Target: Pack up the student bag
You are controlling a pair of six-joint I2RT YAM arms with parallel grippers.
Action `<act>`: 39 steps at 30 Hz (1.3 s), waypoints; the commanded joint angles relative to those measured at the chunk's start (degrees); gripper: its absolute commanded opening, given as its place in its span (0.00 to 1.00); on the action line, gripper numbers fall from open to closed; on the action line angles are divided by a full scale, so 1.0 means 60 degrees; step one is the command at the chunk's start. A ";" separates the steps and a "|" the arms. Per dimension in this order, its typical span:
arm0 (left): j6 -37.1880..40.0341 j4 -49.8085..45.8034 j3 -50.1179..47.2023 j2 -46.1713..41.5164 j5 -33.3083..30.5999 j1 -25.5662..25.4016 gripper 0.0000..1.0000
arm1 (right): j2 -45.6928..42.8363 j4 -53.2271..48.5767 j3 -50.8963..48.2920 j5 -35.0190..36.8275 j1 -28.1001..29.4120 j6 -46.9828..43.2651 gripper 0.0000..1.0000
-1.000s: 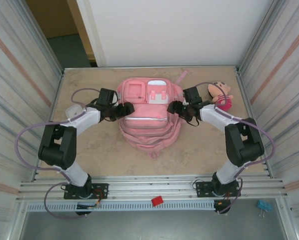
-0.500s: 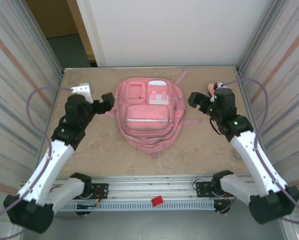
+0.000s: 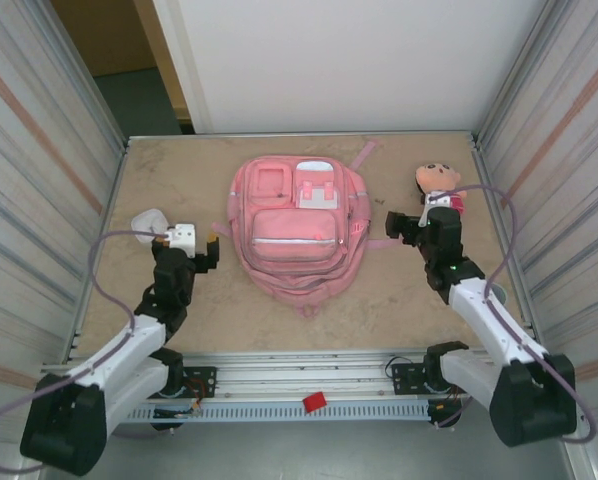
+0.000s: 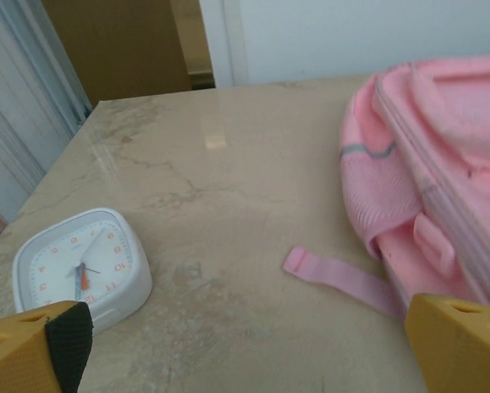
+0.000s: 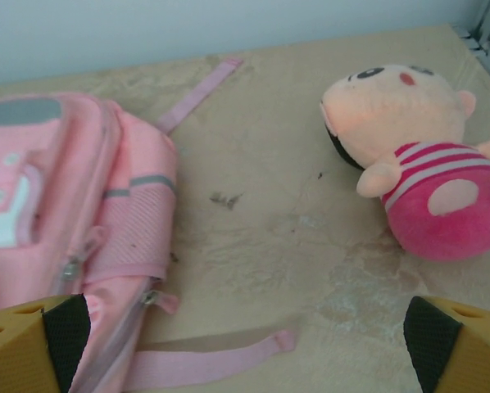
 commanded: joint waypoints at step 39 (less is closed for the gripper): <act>-0.0128 0.3622 0.1449 0.5752 0.1856 0.2411 0.99 | 0.3361 0.4581 -0.1149 0.0020 0.0206 -0.1978 0.99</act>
